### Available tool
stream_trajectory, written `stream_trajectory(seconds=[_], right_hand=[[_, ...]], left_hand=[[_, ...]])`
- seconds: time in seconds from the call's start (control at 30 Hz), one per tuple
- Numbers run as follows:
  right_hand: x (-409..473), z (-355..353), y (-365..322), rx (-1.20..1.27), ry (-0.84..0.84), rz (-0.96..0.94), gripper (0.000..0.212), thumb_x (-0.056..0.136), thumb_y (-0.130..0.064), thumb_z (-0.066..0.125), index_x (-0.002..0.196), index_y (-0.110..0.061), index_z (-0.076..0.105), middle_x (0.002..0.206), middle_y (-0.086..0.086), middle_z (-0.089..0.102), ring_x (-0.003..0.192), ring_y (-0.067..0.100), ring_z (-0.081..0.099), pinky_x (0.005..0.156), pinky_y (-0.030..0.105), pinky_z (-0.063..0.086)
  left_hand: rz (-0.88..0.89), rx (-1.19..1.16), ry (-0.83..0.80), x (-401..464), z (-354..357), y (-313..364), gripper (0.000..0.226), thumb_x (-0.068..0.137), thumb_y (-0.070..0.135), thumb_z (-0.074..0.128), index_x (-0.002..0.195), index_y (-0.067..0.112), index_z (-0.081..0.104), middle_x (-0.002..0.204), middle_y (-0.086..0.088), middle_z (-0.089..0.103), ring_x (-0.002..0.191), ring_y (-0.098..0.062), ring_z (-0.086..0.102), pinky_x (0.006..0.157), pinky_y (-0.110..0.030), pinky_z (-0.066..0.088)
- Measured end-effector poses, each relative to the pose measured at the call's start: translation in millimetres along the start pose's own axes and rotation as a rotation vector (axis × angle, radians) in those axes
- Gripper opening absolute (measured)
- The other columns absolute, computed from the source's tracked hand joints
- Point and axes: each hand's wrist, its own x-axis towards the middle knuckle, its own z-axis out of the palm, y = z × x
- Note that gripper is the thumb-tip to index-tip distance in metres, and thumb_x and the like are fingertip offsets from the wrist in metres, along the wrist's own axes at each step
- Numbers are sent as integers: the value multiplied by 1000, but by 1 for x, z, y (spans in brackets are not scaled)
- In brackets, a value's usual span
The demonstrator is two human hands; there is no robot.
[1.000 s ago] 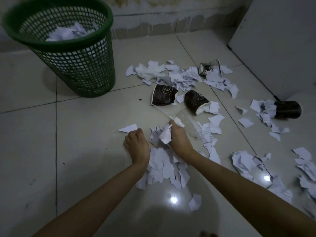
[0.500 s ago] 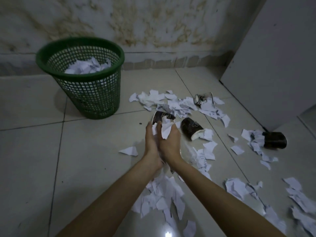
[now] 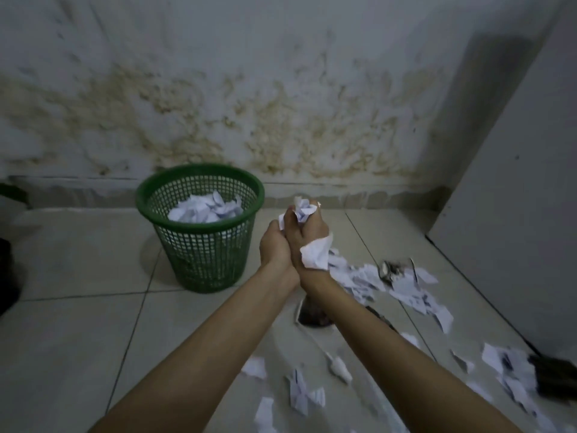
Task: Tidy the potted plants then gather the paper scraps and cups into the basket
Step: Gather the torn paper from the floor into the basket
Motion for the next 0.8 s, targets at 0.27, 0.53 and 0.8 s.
stream_trajectory(seconds=[0.27, 0.53, 0.8], right_hand=[[96, 68, -60, 108, 63, -386, 12, 94, -8, 48, 88, -5, 38, 67, -2, 46, 60, 11, 44, 49, 5, 36], [147, 129, -48, 263, -5, -284, 17, 95, -20, 49, 92, -5, 42, 74, 0, 54, 66, 10, 54, 54, 7, 42], [174, 140, -7, -46, -403, 86, 79, 90, -40, 55, 142, 1, 12, 138, 14, 44, 107, 24, 54, 66, 20, 51]], left_hand=[[273, 123, 95, 61, 0, 98, 37, 101, 17, 28, 67, 15, 43, 68, -1, 42, 61, -11, 41, 58, -21, 36], [292, 323, 168, 121, -40, 136, 39, 99, 29, 33, 73, 15, 58, 77, -9, 58, 70, -18, 53, 65, -26, 43], [311, 1123, 375, 175, -107, 148, 34, 96, 27, 41, 112, 1, 58, 108, -18, 60, 88, -29, 58, 71, -29, 42]])
